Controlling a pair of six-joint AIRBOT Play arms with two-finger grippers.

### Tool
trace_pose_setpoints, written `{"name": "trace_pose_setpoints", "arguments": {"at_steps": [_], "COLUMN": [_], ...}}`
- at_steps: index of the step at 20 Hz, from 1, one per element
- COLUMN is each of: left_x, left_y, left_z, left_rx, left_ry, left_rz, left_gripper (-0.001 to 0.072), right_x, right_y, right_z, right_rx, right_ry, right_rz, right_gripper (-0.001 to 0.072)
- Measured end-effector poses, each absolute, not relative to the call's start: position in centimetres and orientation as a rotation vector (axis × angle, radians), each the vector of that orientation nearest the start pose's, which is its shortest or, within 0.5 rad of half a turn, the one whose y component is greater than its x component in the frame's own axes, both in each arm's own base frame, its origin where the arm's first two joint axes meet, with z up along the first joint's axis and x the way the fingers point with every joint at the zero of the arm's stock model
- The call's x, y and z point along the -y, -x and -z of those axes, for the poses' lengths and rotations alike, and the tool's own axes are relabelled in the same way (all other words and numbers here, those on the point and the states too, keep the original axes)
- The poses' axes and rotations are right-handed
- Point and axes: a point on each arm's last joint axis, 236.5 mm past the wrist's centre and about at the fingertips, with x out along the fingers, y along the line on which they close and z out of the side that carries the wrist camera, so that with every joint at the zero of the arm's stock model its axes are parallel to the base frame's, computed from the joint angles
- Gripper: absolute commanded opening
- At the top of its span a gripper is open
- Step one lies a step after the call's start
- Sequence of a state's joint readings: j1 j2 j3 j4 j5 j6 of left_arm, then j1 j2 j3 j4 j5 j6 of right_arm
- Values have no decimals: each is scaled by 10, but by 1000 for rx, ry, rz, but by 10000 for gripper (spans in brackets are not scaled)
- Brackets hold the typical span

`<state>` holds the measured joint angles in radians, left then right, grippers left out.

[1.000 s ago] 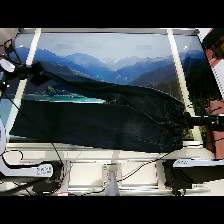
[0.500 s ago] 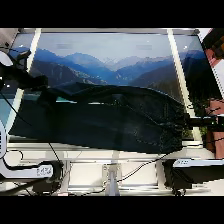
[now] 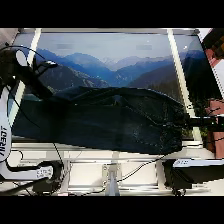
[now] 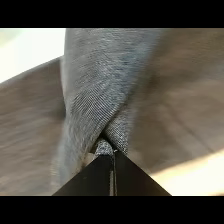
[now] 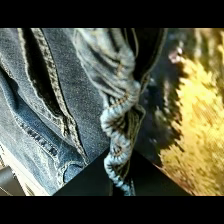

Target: Fold the clothes and pants, and hang the long-sleeved shirts on hangers.

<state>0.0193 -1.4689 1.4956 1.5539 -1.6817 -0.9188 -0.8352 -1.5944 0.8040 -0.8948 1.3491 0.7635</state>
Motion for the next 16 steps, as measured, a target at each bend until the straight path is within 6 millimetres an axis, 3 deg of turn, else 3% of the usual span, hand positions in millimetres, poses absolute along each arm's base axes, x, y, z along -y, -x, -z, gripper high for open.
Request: {"name": "trace_pose_setpoints", "arguments": {"at_steps": [5,12,16], "left_x": [23,71,90], "left_y": [-309,-233,-223], "left_z": [-14,30,43], "left_rx": [-1704,-1912,-1911], "left_ry": [-370,-271,-276], "left_rz": [663,881,930], "left_gripper": [13,15,15], "right_x": [67,66,67], "right_y": [-255,-256,-256], "right_z": [122,122,122], "right_rx": [-1393,-1393,-1392], "right_ry": [-908,-911,-910], "right_rz": [-346,-345,-345], "right_gripper": [37,37,37]}}
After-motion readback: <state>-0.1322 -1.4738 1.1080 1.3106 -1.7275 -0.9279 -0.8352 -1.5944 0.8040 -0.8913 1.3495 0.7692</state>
